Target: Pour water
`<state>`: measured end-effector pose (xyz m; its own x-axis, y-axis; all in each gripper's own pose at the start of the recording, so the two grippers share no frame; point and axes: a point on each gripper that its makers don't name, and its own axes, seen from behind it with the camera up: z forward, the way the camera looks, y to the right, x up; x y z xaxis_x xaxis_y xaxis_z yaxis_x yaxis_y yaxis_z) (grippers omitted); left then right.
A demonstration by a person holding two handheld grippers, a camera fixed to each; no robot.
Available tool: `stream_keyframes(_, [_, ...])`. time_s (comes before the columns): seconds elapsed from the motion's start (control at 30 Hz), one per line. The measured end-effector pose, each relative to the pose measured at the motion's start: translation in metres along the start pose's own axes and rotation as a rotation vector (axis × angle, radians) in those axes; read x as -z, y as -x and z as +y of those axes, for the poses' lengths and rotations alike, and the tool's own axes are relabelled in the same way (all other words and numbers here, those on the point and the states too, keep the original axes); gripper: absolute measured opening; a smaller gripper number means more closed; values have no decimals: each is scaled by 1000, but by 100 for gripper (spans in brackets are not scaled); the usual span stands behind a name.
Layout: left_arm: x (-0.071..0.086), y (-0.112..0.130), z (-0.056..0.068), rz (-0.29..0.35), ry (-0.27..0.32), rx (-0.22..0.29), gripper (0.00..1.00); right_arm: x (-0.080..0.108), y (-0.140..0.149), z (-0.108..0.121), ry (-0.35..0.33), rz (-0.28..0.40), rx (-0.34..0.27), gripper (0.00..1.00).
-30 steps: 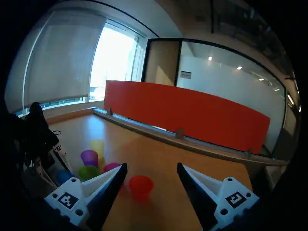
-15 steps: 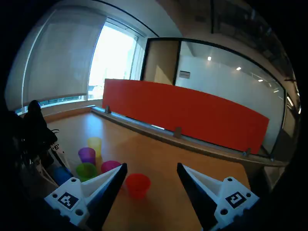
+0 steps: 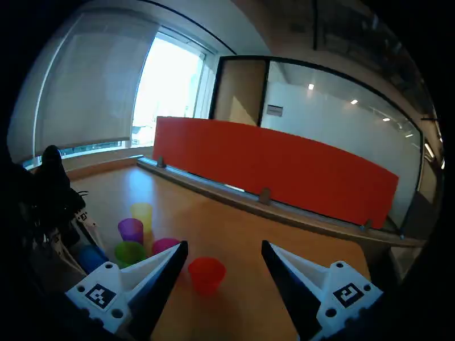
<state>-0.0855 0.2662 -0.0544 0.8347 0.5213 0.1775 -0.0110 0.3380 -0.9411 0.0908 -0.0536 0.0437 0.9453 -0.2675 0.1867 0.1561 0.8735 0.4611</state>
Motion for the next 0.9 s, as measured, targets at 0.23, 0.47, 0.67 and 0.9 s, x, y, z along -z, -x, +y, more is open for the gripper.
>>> stream_keyframes(0.23, [16,-14,-8,37,-41,6,85,-1,-6,-8,-11,4,0,100])
stream_keyframes(0.47, [34,-25,-20,76,-97,15,85,-4,-13,-18,-29,9,6,100])
stream_keyframes(0.67, [48,-28,-29,99,-154,27,85,-9,-15,-28,-58,5,3,100])
stream_keyframes(0.9, [66,-33,-42,137,-227,38,85,-19,-15,-41,-104,-4,-9,100])
